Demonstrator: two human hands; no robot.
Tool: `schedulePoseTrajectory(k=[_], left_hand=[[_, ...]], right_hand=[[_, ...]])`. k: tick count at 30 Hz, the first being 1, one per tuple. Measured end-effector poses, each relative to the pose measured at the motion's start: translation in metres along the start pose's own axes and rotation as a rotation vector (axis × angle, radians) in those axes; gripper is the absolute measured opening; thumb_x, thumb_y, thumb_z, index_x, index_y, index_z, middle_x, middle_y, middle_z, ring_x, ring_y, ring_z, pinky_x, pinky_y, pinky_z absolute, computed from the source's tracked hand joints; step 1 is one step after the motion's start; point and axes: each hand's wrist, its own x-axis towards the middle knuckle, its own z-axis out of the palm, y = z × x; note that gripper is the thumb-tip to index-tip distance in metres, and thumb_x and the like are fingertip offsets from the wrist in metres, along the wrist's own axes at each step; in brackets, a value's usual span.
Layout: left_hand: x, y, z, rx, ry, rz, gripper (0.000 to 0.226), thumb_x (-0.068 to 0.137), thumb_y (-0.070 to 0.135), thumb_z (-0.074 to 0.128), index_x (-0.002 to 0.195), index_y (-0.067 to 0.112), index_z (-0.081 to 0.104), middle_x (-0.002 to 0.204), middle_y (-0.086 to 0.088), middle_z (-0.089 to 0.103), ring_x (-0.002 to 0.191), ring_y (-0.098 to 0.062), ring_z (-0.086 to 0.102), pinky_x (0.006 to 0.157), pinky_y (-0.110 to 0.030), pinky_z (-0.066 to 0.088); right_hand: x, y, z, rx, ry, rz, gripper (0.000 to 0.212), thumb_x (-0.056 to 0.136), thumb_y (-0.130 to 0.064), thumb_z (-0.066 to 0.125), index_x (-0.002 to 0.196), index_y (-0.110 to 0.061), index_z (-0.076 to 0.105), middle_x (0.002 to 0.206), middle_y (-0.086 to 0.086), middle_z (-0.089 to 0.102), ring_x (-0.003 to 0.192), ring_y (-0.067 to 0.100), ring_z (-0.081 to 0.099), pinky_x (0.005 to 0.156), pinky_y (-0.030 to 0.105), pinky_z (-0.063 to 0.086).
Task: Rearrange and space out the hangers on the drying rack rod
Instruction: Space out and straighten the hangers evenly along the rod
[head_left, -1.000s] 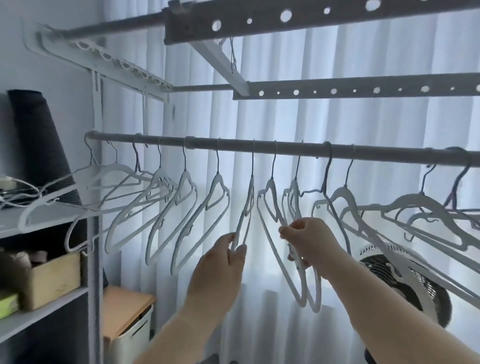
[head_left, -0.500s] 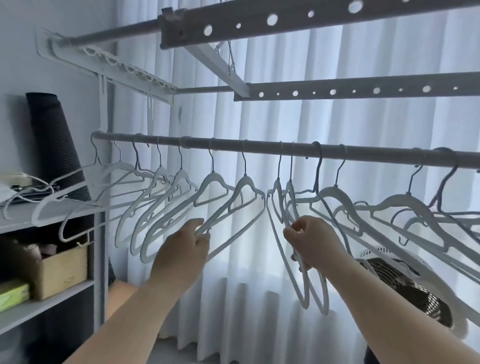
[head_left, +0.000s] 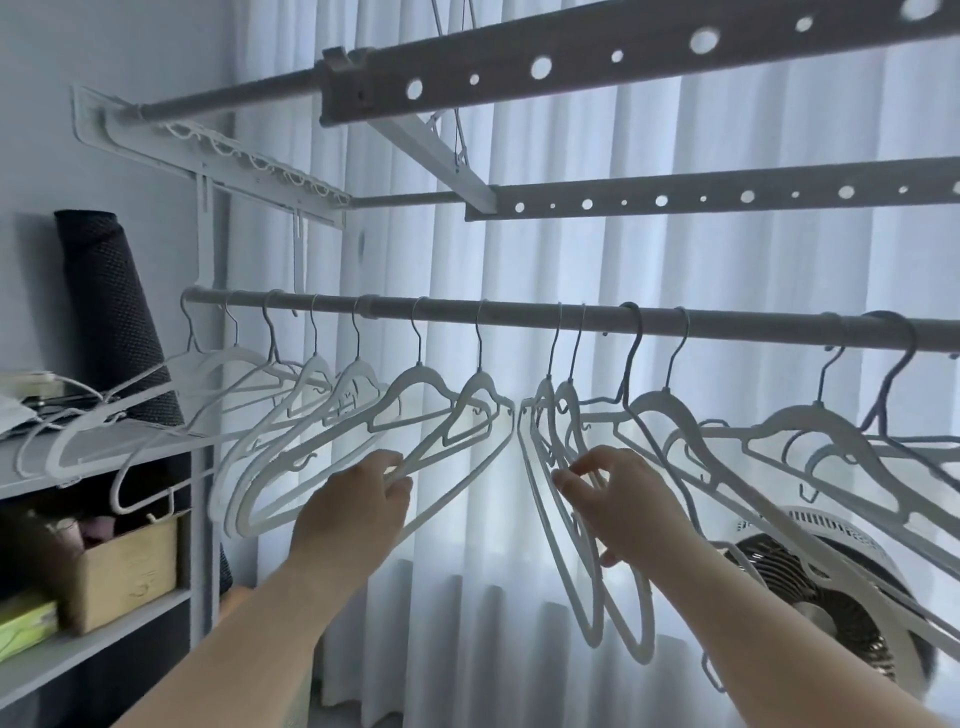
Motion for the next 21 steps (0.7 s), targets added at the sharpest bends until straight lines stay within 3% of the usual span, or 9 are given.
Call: schedulePoseTrajectory(k=[3, 6, 8, 10, 12, 15, 19, 21], left_hand=[[-0.004, 0.006, -0.003, 0.020, 0.176, 0.138, 0.035, 0.091, 0.024, 0.048, 0.125, 0.014, 0.052, 0.126, -0.004, 0.058, 0.119, -0.025, 0.047, 0.093, -0.030, 0.038], [-0.014, 0.020, 0.000, -0.110, 0.359, 0.387, 0.038, 0.082, 0.033, 0.046, 0.104, 0.009, 0.065, 0.101, 0.004, 0.064, 0.104, -0.017, 0.052, 0.085, -0.016, 0.035], [-0.024, 0.035, 0.001, -0.336, 0.269, 0.384, 0.018, 0.085, 0.026, 0.050, 0.092, 0.021, 0.065, 0.084, 0.023, 0.055, 0.082, 0.003, 0.054, 0.073, -0.002, 0.037], [-0.030, 0.045, 0.008, -0.454, 0.081, 0.310, 0.023, 0.088, 0.014, 0.055, 0.081, 0.036, 0.057, 0.076, 0.026, 0.055, 0.072, 0.014, 0.055, 0.065, 0.002, 0.039], [-0.033, 0.049, 0.019, -0.505, -0.101, 0.232, 0.027, 0.087, 0.016, 0.056, 0.074, 0.039, 0.053, 0.074, 0.020, 0.061, 0.067, 0.012, 0.058, 0.067, -0.003, 0.042], [-0.038, 0.054, 0.029, -0.692, -0.306, 0.092, 0.020, 0.089, 0.018, 0.054, 0.074, 0.032, 0.056, 0.066, 0.011, 0.065, 0.052, 0.006, 0.059, 0.068, -0.021, 0.048], [-0.040, 0.055, 0.034, -0.764, -0.441, 0.015, 0.007, 0.085, 0.028, 0.060, 0.081, 0.030, 0.054, 0.049, 0.014, 0.066, 0.047, 0.005, 0.059, 0.059, -0.017, 0.047], [-0.041, 0.053, 0.036, -0.733, -0.466, -0.003, 0.021, 0.078, 0.034, 0.068, 0.090, 0.030, 0.052, 0.051, 0.016, 0.067, 0.049, 0.006, 0.060, 0.064, -0.018, 0.049]], right_hand=[[-0.002, 0.000, -0.001, 0.096, 0.042, -0.024, 0.041, 0.090, -0.036, 0.051, 0.125, -0.015, 0.047, 0.127, 0.002, 0.050, 0.070, 0.023, 0.062, 0.046, 0.023, 0.050], [-0.006, 0.002, -0.001, 0.287, 0.056, 0.005, 0.039, 0.091, -0.029, 0.051, 0.126, -0.013, 0.044, 0.117, -0.001, 0.050, 0.066, 0.020, 0.057, 0.039, 0.023, 0.047], [-0.007, 0.002, -0.001, 0.452, 0.039, 0.051, 0.027, 0.092, -0.025, 0.051, 0.116, -0.014, 0.046, 0.109, -0.001, 0.049, 0.057, 0.020, 0.054, 0.042, 0.028, 0.048], [-0.008, 0.002, -0.002, 0.567, 0.028, 0.081, 0.015, 0.092, -0.021, 0.051, 0.104, -0.014, 0.046, 0.098, 0.000, 0.050, 0.053, 0.018, 0.051, 0.037, 0.025, 0.048], [-0.007, 0.002, -0.002, 0.607, 0.019, 0.104, 0.014, 0.092, -0.019, 0.053, 0.102, -0.013, 0.046, 0.090, 0.000, 0.050, 0.052, 0.018, 0.051, 0.036, 0.022, 0.049], [-0.005, -0.001, -0.001, 0.634, -0.019, 0.129, 0.019, 0.091, -0.016, 0.054, 0.106, -0.013, 0.045, 0.095, 0.007, 0.053, 0.050, 0.017, 0.051, 0.038, 0.024, 0.050], [-0.006, -0.006, 0.001, 0.669, -0.072, 0.105, 0.025, 0.089, -0.011, 0.056, 0.109, -0.013, 0.042, 0.073, 0.003, 0.057, 0.048, 0.016, 0.051, 0.037, 0.020, 0.046], [-0.007, -0.007, 0.003, 0.637, -0.056, 0.090, 0.026, 0.089, -0.012, 0.057, 0.110, -0.014, 0.042, 0.069, 0.001, 0.056, 0.049, 0.014, 0.050, 0.035, 0.016, 0.044]])
